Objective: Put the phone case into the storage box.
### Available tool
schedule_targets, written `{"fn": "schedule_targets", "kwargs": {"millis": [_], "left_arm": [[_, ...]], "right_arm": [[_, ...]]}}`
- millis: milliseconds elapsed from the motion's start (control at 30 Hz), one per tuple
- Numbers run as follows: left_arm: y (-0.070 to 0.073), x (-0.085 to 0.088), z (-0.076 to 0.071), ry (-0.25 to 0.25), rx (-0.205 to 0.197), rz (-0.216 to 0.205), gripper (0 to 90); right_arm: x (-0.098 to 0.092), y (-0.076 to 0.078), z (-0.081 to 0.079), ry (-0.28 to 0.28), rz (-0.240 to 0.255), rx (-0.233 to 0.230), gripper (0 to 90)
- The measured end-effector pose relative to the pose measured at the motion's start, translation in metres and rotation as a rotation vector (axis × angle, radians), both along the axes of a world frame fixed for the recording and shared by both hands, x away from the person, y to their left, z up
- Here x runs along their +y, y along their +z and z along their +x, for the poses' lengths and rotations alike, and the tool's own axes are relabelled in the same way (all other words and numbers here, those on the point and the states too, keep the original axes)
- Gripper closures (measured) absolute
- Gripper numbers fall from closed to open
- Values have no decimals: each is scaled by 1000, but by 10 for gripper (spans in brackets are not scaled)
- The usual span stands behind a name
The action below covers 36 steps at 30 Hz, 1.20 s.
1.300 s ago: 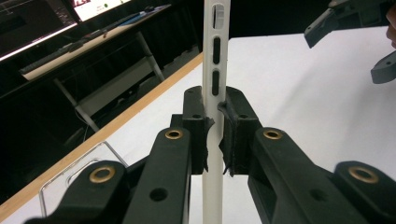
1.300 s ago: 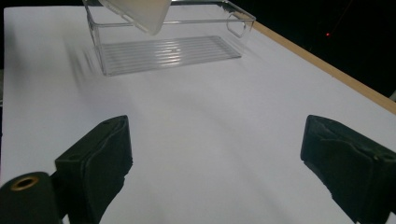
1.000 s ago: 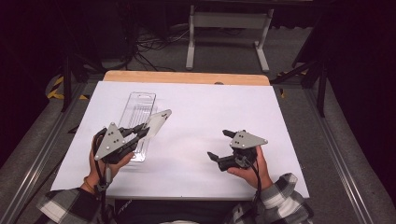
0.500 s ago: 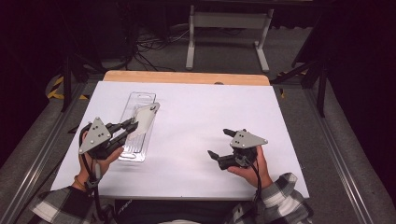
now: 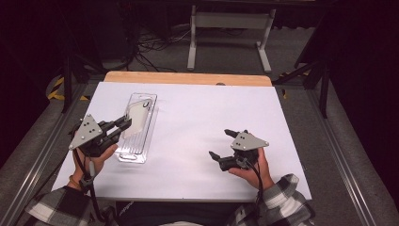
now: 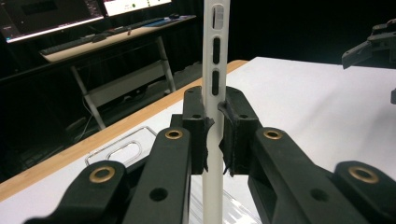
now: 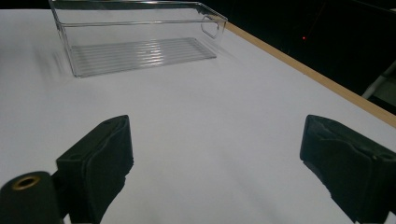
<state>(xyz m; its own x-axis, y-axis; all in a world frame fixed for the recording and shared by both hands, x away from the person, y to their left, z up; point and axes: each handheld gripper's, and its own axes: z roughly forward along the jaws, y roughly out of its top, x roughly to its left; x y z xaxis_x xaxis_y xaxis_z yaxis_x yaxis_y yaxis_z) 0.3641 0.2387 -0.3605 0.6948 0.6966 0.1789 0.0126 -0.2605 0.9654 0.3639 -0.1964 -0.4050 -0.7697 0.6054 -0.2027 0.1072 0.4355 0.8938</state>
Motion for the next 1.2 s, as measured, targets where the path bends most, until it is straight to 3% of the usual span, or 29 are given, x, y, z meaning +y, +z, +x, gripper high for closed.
{"fn": "schedule_targets", "kwargs": {"millis": [833, 1200], "left_arm": [[-8, 18, 31, 11, 52, -42, 815], [-12, 29, 53, -7, 100, -104, 815]], "right_arm": [[-6, -2, -12, -38, 0, -41, 106], [-7, -4, -12, -50, 11, -23, 107]]}}
